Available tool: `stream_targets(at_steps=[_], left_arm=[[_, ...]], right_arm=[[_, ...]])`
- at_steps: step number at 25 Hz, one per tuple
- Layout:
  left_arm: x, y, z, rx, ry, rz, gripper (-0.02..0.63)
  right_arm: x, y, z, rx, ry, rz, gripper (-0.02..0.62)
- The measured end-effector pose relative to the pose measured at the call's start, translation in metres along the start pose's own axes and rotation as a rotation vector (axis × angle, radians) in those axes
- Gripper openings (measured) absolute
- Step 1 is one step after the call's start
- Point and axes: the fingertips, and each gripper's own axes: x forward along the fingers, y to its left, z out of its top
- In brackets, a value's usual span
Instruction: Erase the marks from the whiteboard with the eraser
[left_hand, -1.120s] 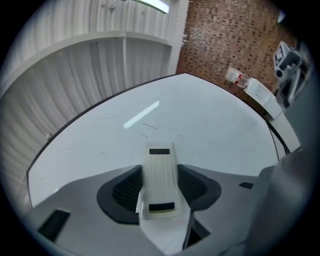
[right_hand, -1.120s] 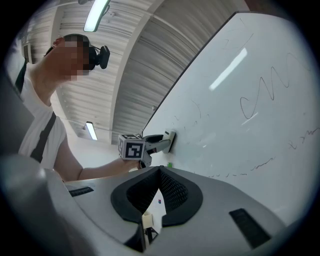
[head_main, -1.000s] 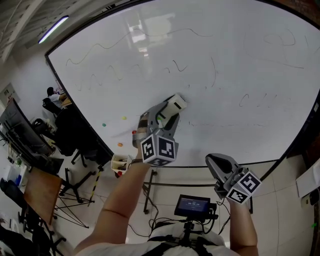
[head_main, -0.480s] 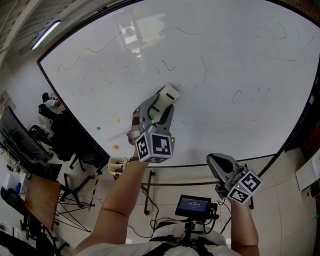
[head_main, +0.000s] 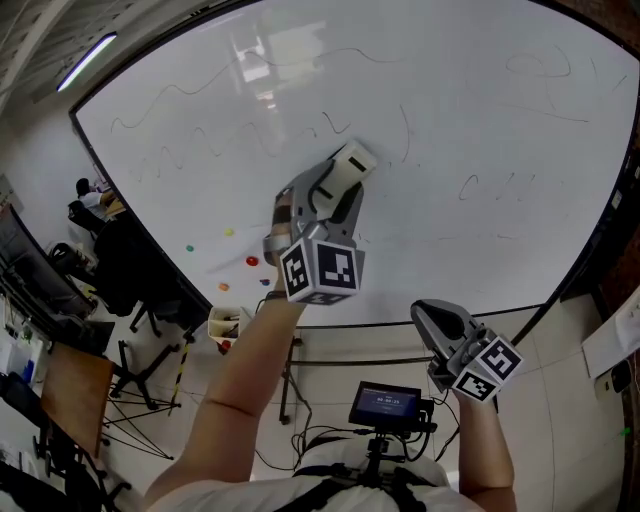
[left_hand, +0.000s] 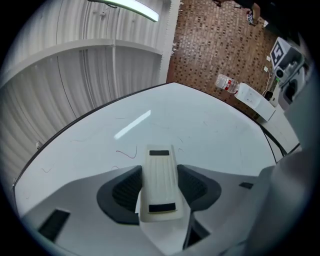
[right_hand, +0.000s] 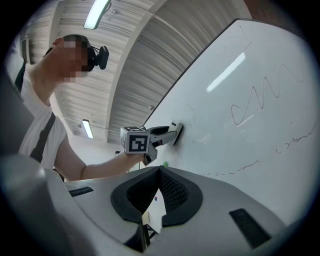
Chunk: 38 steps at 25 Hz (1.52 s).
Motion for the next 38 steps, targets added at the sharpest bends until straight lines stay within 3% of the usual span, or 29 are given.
stream_targets(at_steps=[2,7,11,16,18,21,26,29,34,36,38], left_arm=[[-0.001,-0.006,0.000,0.017,-0.001,-0.004,0.249],[0.009,-0.045,-0.020,0.109,0.032,-0.137,0.249],[-0.001,-0.067,-0.033,0.092,0.057,-0.214,0.249],[0.000,-0.033,-0.018,0.017,0.016,-0.116,0.249],[0.003,-0.025,-0.010,0.030,-0.003,-0.067,0.249],[0.006,-0.032,-0.004,0.098,-0.028,-0.032,0.249],[0.003,-0.099,-0.014,0.308,-0.038,-0.197,0.249],[0.003,-0.096,-0.013,0.249,-0.057,-0.228,0.250],[0.007,-0.034,0.008,0.134,-0.091,-0.103,0.256],[0.009,-0.025,0.014,0.130,-0.092,-0.088,0.253],[0.012,-0.038,0.014,0.183,-0.081,-0.128,0.252]], right_arm=[[-0.002,0.002,-0.003,0.008,0.005,-0.009,0.002],[0.014,-0.003,0.009,-0.022,0.004,0.038,0.002],[0.011,0.002,-0.004,-0.001,-0.001,0.034,0.002],[0.008,0.003,-0.012,0.005,0.006,0.007,0.002],[0.007,0.001,-0.011,0.003,-0.002,-0.005,0.002],[0.007,-0.002,-0.012,-0.002,-0.017,-0.018,0.002],[0.008,0.002,-0.018,0.002,-0.014,-0.028,0.002],[0.010,0.004,-0.013,-0.003,-0.013,-0.041,0.002],[0.009,-0.002,-0.004,-0.015,-0.026,-0.071,0.002],[0.009,-0.003,-0.004,-0.016,-0.028,-0.075,0.002],[0.010,-0.003,-0.005,-0.013,-0.025,-0.074,0.002]])
